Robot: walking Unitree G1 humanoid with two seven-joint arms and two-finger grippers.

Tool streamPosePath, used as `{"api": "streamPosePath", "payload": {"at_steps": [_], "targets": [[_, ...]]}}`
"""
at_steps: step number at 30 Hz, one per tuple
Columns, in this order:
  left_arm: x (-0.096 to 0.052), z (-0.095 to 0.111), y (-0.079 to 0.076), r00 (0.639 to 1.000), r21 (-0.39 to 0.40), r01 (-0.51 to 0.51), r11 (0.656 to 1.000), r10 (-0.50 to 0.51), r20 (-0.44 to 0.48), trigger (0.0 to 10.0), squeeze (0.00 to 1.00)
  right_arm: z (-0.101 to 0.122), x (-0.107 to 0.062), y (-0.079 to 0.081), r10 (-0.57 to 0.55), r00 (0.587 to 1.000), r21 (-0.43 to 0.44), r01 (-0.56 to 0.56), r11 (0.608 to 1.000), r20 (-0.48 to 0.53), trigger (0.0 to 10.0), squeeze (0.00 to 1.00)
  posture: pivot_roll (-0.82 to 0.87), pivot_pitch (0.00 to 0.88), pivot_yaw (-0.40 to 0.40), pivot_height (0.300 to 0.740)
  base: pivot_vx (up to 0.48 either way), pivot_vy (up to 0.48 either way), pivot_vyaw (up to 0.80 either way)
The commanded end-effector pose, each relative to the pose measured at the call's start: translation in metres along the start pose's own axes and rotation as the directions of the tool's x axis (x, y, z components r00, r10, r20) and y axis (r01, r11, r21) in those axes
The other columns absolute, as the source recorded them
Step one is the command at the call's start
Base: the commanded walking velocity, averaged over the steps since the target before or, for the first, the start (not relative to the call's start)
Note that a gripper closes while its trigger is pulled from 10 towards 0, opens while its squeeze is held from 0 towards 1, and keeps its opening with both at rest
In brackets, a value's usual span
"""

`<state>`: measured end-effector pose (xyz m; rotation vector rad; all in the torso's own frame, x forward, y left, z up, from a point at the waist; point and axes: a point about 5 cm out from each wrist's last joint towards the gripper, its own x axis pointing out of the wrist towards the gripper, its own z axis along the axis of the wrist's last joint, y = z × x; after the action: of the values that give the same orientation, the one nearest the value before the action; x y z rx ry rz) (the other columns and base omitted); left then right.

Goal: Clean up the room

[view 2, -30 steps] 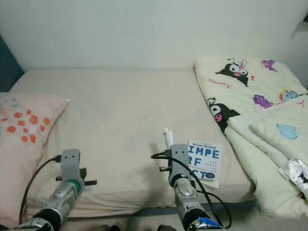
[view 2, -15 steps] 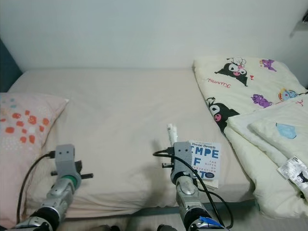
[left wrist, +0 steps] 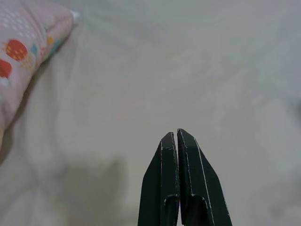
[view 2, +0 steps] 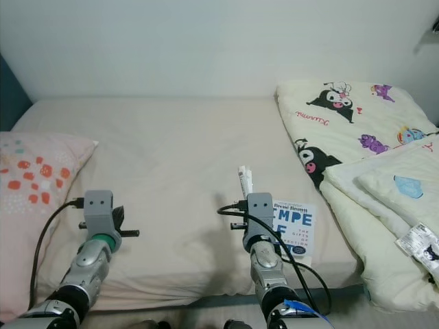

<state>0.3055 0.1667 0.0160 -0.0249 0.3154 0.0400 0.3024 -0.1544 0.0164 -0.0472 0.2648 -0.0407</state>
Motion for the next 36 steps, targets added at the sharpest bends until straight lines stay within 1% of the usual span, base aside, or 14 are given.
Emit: {"api": "streamPosePath", "payload": {"at_steps": [1, 3, 6, 8, 9, 11, 12, 16, 20, 21, 26, 32, 33, 36], "targets": [[-0.005, -0.014, -0.003, 0.998, 0.014, 0.03, 0.999, -0.029, -0.063, 10.0, 0.0, -0.008, -0.004, 0.001, 0.011, 0.999, -0.003, -0.011, 1.0, -0.03, 10.0, 0.0, 0.07, 0.0, 0.049, 0.74, 0.0, 0.0, 0.0], [-0.006, -0.016, -0.006, 0.996, 0.029, 0.053, 0.998, -0.05, -0.068, 10.0, 0.0, -0.008, -0.004, 0.004, 0.035, 0.999, -0.002, -0.035, 0.999, -0.024, 10.0, 0.0, 0.07, 0.0, 0.052, 0.74, 0.0, 0.0, 0.0], [-0.006, -0.017, -0.007, 0.996, 0.036, 0.056, 0.998, -0.053, -0.07, 10.0, 0.0, -0.01, -0.005, 0.005, 0.044, 0.998, -0.015, -0.044, 0.999, -0.034, 10.0, 0.0, 0.08, 0.0, 0.051, 0.74, 0.0, 0.0, 0.0], [-0.007, -0.018, -0.008, 0.996, 0.049, 0.057, 0.997, -0.054, -0.066, 10.0, 0.0, -0.012, -0.007, 0.01, 0.076, 0.997, -0.064, -0.078, 0.995, -0.033, 10.0, 0.0, 0.08, 0.0, 0.051, 0.74, 0.0, 0.0, 0.0], [-0.007, -0.018, -0.008, 0.996, 0.049, 0.057, 0.997, -0.054, -0.066, 10.0, 0.0, -0.012, -0.007, 0.01, 0.076, 0.997, -0.064, -0.078, 0.995, -0.033, 10.0, 0.0, 0.08, 0.0, 0.051, 0.74, 0.0, 0.0, 0.0], [-0.008, -0.019, -0.006, 0.997, 0.039, 0.038, 0.999, -0.035, -0.067, 10.0, 0.0, -0.011, -0.007, 0.011, 0.087, 0.996, -0.076, -0.089, 0.993, -0.023, 10.0, 0.0, 0.08, 0.0, 0.053, 0.74, 0.0, 0.0, 0.0], [-0.008, -0.019, -0.004, 0.997, 0.032, 0.028, 0.999, -0.026, -0.072, 10.0, 0.0, -0.01, -0.006, 0.012, 0.091, 0.996, -0.068, -0.092, 0.993, -0.023, 10.0, 0.0, 0.08, 0.0, 0.053, 0.74, 0.0, 0.0, 0.0], [-0.006, -0.017, -0.002, 0.996, 0.032, 0.016, 0.999, -0.013, -0.086, 10.0, 0.0, -0.006, -0.003, 0.016, 0.113, 0.993, -0.09, -0.114, 0.989, -0.017, 10.0, 0.0, 0.08, 0.0, 0.061, 0.74, 0.0, 0.0, 0.0], [-0.005, -0.017, 0.0, 0.995, 0.028, -0.009, 1.0, 0.011, -0.094, 10.0, 0.0, -0.005, -0.003, 0.014, 0.095, 0.995, -0.082, -0.096, 0.992, -0.02, 10.0, 0.0, 0.08, 0.0, 0.066, 0.74, 0.0, 0.0, 0.0], [-0.005, -0.018, 0.003, 0.994, 0.008, -0.029, 1.0, 0.03, -0.102, 10.0, 0.0, -0.005, -0.003, 0.014, 0.097, 0.995, -0.079, -0.098, 0.992, -0.022, 10.0, 0.0, 0.07, 0.0, 0.069, 0.74, 0.0, 0.0, 0.0], [-0.005, -0.016, 0.003, 0.996, -0.001, -0.041, 0.999, 0.041, -0.081, 10.0, 0.0, -0.005, -0.003, 0.013, 0.097, 0.995, -0.087, -0.098, 0.991, -0.019, 10.0, 0.0, 0.07, 0.0, 0.059, 0.74, 0.0, 0.0, 0.0], [-0.005, -0.016, 0.003, 0.996, -0.007, -0.047, 0.999, 0.046, -0.077, 10.0, 0.0, -0.004, -0.002, 0.011, 0.096, 0.995, -0.078, -0.097, 0.992, -0.013, 10.0, 0.0, 0.07, 0.0, 0.056, 0.74, 0.0, 0.0, 0.0], [-0.005, -0.014, 0.002, 0.997, -0.007, -0.04, 0.999, 0.04, -0.07, 10.0, 0.0, -0.003, -0.002, 0.008, 0.091, 0.996, -0.05, -0.091, 0.995, -0.001, 10.0, 0.0, 0.08, 0.0, 0.055, 0.74, 0.0, 0.0, 0.0], [-0.004, -0.013, 0.001, 0.997, -0.003, -0.032, 0.999, 0.031, -0.064, 10.0, 0.0, -0.003, -0.003, 0.007, 0.09, 0.996, -0.031, -0.09, 0.995, 0.007, 10.0, 0.0, 0.08, 0.0, 0.055, 0.74, 0.0, 0.0, 0.0]]}}
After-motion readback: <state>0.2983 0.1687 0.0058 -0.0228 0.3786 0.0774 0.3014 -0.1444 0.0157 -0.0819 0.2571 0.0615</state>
